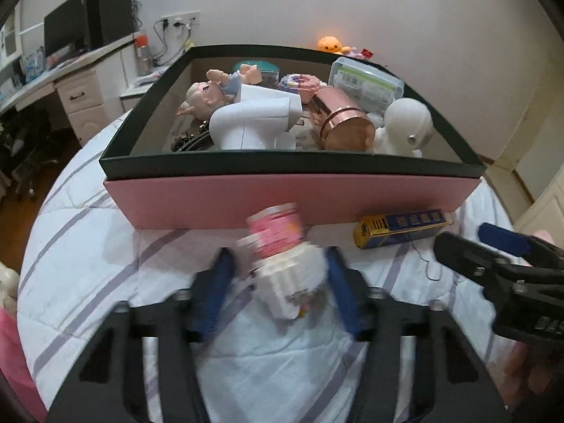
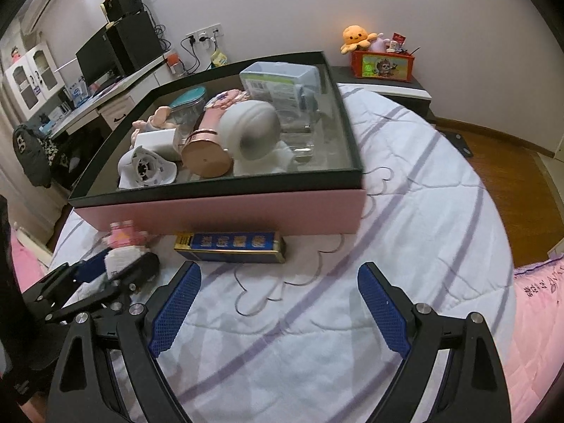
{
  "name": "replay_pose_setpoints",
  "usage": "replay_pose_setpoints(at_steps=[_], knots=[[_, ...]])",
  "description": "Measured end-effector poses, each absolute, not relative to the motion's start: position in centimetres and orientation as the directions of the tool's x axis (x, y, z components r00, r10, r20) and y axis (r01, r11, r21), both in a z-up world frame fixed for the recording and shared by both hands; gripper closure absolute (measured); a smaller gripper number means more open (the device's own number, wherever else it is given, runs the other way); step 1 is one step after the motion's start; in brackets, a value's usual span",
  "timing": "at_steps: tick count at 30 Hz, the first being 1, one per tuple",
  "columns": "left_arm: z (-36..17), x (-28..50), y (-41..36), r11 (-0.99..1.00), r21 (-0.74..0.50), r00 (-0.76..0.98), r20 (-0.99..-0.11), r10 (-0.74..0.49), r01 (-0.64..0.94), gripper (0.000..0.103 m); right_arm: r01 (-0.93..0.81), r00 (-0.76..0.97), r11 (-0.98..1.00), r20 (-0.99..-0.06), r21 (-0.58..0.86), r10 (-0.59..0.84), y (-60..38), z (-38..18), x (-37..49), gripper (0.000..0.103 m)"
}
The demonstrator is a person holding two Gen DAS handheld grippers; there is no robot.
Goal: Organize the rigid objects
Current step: 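Grasp the pink-white block figure with the left tool while the right tool grasps the blue-gold box, then place the block figure and blue-gold box into the box and open both tools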
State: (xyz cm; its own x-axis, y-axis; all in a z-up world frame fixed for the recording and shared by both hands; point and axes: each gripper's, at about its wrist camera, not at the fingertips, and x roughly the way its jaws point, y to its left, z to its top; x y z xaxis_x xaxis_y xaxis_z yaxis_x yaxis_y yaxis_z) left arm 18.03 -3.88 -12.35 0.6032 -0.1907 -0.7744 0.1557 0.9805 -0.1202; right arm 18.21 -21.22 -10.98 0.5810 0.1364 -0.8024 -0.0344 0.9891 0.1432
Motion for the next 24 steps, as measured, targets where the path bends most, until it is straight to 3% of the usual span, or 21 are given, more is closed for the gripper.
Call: replay_pose_setpoints(at_steps=[10, 16, 17, 24], knots=[[-12.0, 17.9, -1.3, 0.984, -0.125, 0.614, -0.770, -0.175, 0.123, 0.062, -0.072, 0.557, 0.985, -0.813, 0.154, 0.168, -17.8, -12.1, 20.1, 0.011], [-11.7, 17.6, -0.6, 0.985, -0.131, 0.616, -0.768, -0.174, 0.114, 0.062, -0.075, 0.573, 0.996, -0.816, 0.042, 0.077, -16.3, -13.0, 20.5, 0.014], [-11.7, 17.6, -0.6, 0.984, -0.134, 0.616, -0.768, -0.175, 0.113, 0.062, -0.076, 0.581, 0.996, -0.810, 0.040, 0.077, -16.3, -13.0, 20.3, 0.019], [-11.4, 17.1, -0.3, 0.983, -0.143, 0.620, -0.763, -0.183, 0.115, 0.062, -0.095, 0.596, 0.990, -0.791, 0.104, 0.140, -17.5, -12.1, 18.8, 0.019]])
